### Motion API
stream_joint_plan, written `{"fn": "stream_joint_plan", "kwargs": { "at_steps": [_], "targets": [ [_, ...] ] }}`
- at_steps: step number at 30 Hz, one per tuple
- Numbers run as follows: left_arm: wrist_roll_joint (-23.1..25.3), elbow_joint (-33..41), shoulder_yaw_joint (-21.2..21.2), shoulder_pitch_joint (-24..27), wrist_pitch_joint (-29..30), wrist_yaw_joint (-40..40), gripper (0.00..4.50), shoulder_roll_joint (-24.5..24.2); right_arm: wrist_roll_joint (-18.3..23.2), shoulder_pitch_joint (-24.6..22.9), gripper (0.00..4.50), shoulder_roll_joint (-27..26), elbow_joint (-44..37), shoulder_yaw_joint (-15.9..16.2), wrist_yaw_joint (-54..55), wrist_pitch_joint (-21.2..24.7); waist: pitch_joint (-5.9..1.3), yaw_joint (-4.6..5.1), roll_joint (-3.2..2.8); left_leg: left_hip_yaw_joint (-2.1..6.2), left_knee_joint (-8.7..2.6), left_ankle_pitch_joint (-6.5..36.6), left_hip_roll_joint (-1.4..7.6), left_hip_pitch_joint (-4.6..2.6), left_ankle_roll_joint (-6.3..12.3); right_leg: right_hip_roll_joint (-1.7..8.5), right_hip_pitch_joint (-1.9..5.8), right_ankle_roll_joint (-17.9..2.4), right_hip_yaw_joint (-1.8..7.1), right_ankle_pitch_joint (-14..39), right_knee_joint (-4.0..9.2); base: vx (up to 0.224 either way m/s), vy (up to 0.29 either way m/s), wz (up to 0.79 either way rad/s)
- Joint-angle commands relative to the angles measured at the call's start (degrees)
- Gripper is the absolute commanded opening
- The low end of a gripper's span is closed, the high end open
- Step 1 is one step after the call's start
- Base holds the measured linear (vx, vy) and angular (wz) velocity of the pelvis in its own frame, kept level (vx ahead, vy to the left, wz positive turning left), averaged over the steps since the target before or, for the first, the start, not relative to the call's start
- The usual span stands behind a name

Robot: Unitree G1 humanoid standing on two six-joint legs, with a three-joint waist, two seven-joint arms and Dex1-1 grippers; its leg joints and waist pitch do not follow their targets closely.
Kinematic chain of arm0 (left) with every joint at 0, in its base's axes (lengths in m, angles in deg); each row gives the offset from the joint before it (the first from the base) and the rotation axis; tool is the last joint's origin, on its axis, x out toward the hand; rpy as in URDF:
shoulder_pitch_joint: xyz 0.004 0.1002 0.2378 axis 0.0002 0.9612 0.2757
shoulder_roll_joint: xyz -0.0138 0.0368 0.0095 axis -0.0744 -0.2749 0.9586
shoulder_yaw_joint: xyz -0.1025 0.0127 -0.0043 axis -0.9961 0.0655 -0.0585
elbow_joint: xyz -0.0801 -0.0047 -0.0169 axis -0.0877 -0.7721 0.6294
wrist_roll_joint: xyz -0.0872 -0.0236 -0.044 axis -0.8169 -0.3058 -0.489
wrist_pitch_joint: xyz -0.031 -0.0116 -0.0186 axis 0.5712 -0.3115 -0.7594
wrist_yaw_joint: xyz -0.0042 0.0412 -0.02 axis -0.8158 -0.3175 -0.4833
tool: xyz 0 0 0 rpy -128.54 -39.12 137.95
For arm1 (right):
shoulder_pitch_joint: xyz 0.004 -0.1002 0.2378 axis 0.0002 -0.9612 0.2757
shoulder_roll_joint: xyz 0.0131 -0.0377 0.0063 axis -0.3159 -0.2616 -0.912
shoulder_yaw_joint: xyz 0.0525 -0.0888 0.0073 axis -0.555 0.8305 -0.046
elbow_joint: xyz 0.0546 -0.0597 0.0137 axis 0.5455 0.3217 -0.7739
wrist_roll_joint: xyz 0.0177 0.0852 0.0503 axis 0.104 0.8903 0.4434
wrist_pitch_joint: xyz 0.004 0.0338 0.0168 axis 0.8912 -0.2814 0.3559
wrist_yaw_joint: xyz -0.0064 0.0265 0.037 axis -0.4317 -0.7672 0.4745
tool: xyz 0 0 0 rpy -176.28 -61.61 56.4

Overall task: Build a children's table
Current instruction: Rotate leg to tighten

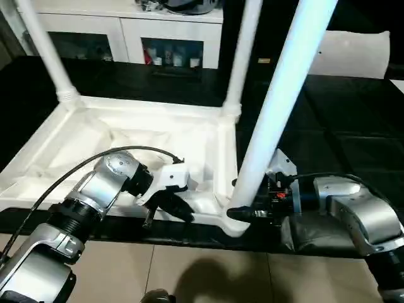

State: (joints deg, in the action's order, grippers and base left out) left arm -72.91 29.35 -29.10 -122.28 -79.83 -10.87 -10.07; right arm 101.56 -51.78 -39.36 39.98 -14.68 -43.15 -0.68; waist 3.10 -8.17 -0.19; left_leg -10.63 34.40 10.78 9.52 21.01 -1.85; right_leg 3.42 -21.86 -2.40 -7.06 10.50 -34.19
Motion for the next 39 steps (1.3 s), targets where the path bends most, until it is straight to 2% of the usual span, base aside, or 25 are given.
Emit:
{"fn": "stream_joint_plan", "kwargs": {
  "at_steps": [1, 5, 7, 12, 14, 15, 20, 23, 24, 25, 26, 27, 29, 30, 32, 34, 35, 36, 37, 38, 39],
  "targets": [
    [-0.2, 1.5, 1.4, -1.5, -1.5, -2.8, 0.0, 0.1, 1.4, 0.3, 3.67, 1.3, -0.7, 1.0, -1.6, 0.6, -3.79, 0.38, 0.49, 1.92, -3.93, 8.5, 5.0, -1.16, 2.61, 7.09, 2.52, -6.7, 4.63, 17.8, 4.64, 0.0, 0.0, 0.0],
    [-0.2, 1.1, 1.2, -1.6, -1.8, -3.6, 0.0, 0.1, 2.0, -0.1, 3.25, 2.0, -1.4, 1.7, -3.3, 1.2, -3.9, 0.28, 0.38, 1.95, -3.89, 7.9, 4.98, -1.0, 2.74, 7.05, 2.56, -6.8, 4.57, 16.7, 4.5, 0.0, 0.0, 0.0],
    [-0.2, 1.0, 1.2, -1.6, -1.9, -3.8, 0.0, 0.0, 2.2, -0.2, 3.18, 2.2, -1.6, 1.7, -3.9, 1.6, -3.87, 0.27, 0.44, 1.96, -3.89, 8.0, 4.97, -1.0, 2.74, 7.05, 2.59, -6.7, 4.54, 17.2, 4.55, 0.0, 0.0, 0.0],
    [-0.5, 1.1, 1.3, -1.4, -1.9, -4.1, 0.0, -0.4, 3.0, -0.3, 2.73, 3.0, -1.9, 1.8, -5.0, 2.8, -3.88, 0.21, 0.34, 2.0, -3.92, 8.1, 5.04, -1.05, 2.68, 6.99, 2.55, -6.4, 4.53, 17.7, 4.62, 0.0, 0.0, 0.0],
    [-0.6, 1.3, 1.3, -1.3, -1.6, -4.1, 0.0, -0.4, 3.5, -0.4, 2.51, 3.0, -2.1, 1.7, -4.8, 3.1, -3.87, 0.22, 0.5, 1.93, -3.89, 8.3, 4.93, -1.09, 2.56, 7.0, 2.54, -6.3, 4.51, 18.3, 4.76, 0.0, 0.0, 0.0],
    [-0.9, 1.6, 1.1, -1.0, -1.0, -4.1, 0.0, -0.3, 4.0, -0.7, 2.38, 2.9, -2.4, 1.7, -4.5, 3.6, -3.87, 0.18, 0.37, 1.96, -3.89, 8.4, 4.96, -1.1, 2.49, 7.03, 2.51, -6.3, 4.52, 18.5, 4.81, 0.0, 0.0, 0.0],
    [-1.0, 2.2, 0.6, -0.6, 1.7, -2.5, 0.0, 0.2, 5.6, -1.7, 2.19, 0.8, -3.9, 1.0, -1.9, 5.6, -3.92, 0.2, 0.42, 2.04, -3.98, 8.0, 5.07, -1.11, 2.26, 7.01, 2.51, -6.3, 4.55, 17.8, 4.61, 0.0, 0.0, 0.0],
    [-1.2, 2.0, -0.7, -0.8, 4.2, 0.4, 0.0, 1.6, 5.3, -2.3, 2.16, -2.0, -4.9, 0.4, 2.9, 7.1, -3.74, 0.46, 0.43, 2.01, -4.02, 8.8, 4.9, -1.06, 1.82, 7.13, 2.46, -6.2, 4.5, 19.4, 4.88, 0.0, 0.0, 0.0],
    [-1.5, 1.8, -2.0, -1.2, 7.0, 4.1, 0.0, 3.5, 3.4, -2.3, 2.14, -5.1, -4.5, -0.1, 8.8, 7.8, -3.58, 0.57, 0.44, 2.05, -4.0, 9.9, 4.76, -1.24, 1.3, 7.18, 2.33, -5.7, 4.46, 21.8, 5.26, 0.0, 0.0, 0.0],
    [-1.5, 1.7, -2.2, -1.3, 7.3, 4.8, 0.0, 3.8, 3.2, -2.2, 2.14, -5.6, -4.3, -0.3, 9.8, 8.0, -3.4, 0.75, 0.46, 2.01, -4.04, 10.5, 4.7, -1.28, 0.94, 7.12, 2.18, -5.5, 4.46, 23.2, 5.43, 0.0, 0.0, 0.0],
    [-1.4, 1.4, -2.7, -1.5, 8.3, 6.5, 0.0, 4.5, 2.5, -2.0, 2.12, -6.9, -3.9, -0.7, 12.3, 8.5, -3.26, 0.97, 0.55, 2.11, -3.96, 12.3, 4.26, -1.51, 0.13, 7.16, 2.15, -4.0, 4.07, 28.2, 6.16, 0.0, 0.0, 0.0],
    [-0.7, -0.2, -4.3, -2.5, 10.5, 12.7, 0.0, 7.2, 1.4, -1.0, 2.1, -11.7, -2.2, -2.6, 20.4, 10.3, -3.16, 1.2, 0.63, 2.16, -3.99, 12.6, 4.17, -1.61, -0.07, 7.14, 2.04, -3.1, 3.94, 30.3, 6.57, 0.0, 0.0, 0.0],
    [-0.4, -1.9, -6.6, -3.7, 13.6, 20.1, 0.0, 10.7, 0.4, 0.0, 2.08, -16.7, -0.9, -4.7, 28.1, 12.1, -3.0, 2.12, 0.56, 2.39, -4.02, 14.6, 4.14, -2.06, -1.11, 6.95, 1.66, -2.5, 3.56, 32.5, 6.97, 0.0, 0.0, 0.0],
    [-0.4, -1.9, -6.6, -3.7, 13.6, 20.1, 0.0, 10.7, 0.4, 0.0, 2.06, -16.7, -0.9, -4.7, 28.1, 12.1, -3.14, 2.51, 0.57, 2.66, -3.95, 16.0, 4.09, -2.26, -1.48, 7.16, 1.83, -2.2, 3.29, 33.4, 7.13, 0.0, 0.0, 0.0],
    [-0.1, -3.6, -9.5, -5.3, 17.3, 29.1, 0.0, 15.1, -2.2, 1.4, 2.05, -22.5, 0.7, -6.4, 37.4, 14.2, -3.4, 3.05, 0.39, 2.83, -4.32, 15.0, 4.46, -1.9, -1.43, 7.19, 2.18, -3.0, 3.59, 29.5, 6.73, 0.0, 0.0, 0.0],
    [0.1, -3.9, -10.2, -5.7, 18.2, 31.4, 0.0, 16.2, -3.2, 1.8, 2.05, -24.0, 1.2, -6.8, 40.2, 14.5, -3.68, 3.68, 0.31, 2.92, -4.53, 13.1, 4.76, -1.36, -1.47, 7.28, 2.53, -4.5, 4.04, 23.9, 5.96, 0.0, 0.0, 0.0],
    [0.3, -4.5, -11.1, -6.2, 18.9, 34.5, 0.0, 17.5, -3.8, 2.3, 2.05, -25.5, 1.8, -6.8, 42.2, 14.3, -3.74, 3.77, 0.35, 2.83, -4.45, 12.3, 4.69, -1.32, -1.23, 7.28, 2.55, -5.0, 4.13, 22.2, 5.82, 0.0, 0.0, 0.0],
    [0.9, -5.5, -12.9, -7.0, 19.6, 40.2, 0.0, 19.9, -5.4, 3.2, 2.05, -28.0, 2.9, -6.6, 45.8, 12.8, -3.79, 4.21, 0.4, 2.38, -4.18, 10.0, 4.36, -1.12, -0.52, 7.19, 2.48, -6.8, 4.47, 18.0, 5.33, 0.0, 0.0, 0.0],
    [1.4, -5.7, -13.5, -7.2, 19.8, 41.9, 0.0, 20.6, -6.0, 3.3, 2.39, -28.8, 3.2, -6.2, 46.3, 11.8, -3.89, 4.14, 0.5, 2.3, -4.01, 9.6, 4.2, -1.24, -0.3, 7.24, 2.52, -7.0, 4.49, 17.6, 5.3, 0.0, 0.0, 0.0],
    [1.6, -5.8, -14.0, -7.4, 19.9, 43.2, 0.0, 21.2, -6.9, 3.4, 2.58, -29.3, 3.5, -5.9, 47.1, 10.7, -4.02, 3.89, 0.26, 2.12, -3.77, 8.0, 4.0, -1.0, 0.58, 7.34, 2.79, -7.4, 4.66, 16.1, 5.1, 0.0, 0.0, 0.0],
    [1.6, -5.8, -14.3, -7.5, 20.0, 44.1, 0.0, 21.6, -7.2, 3.4, 2.71, -30.2, 3.7, -6.2, 48.2, 9.8, -4.1, 3.91, 0.4, 2.12, -3.79, 6.7, 4.03, -0.73, 1.13, 7.21, 2.97, -7.4, 4.7, 14.7, 4.92, 0.0, 0.0, 0.0]
  ]
}}
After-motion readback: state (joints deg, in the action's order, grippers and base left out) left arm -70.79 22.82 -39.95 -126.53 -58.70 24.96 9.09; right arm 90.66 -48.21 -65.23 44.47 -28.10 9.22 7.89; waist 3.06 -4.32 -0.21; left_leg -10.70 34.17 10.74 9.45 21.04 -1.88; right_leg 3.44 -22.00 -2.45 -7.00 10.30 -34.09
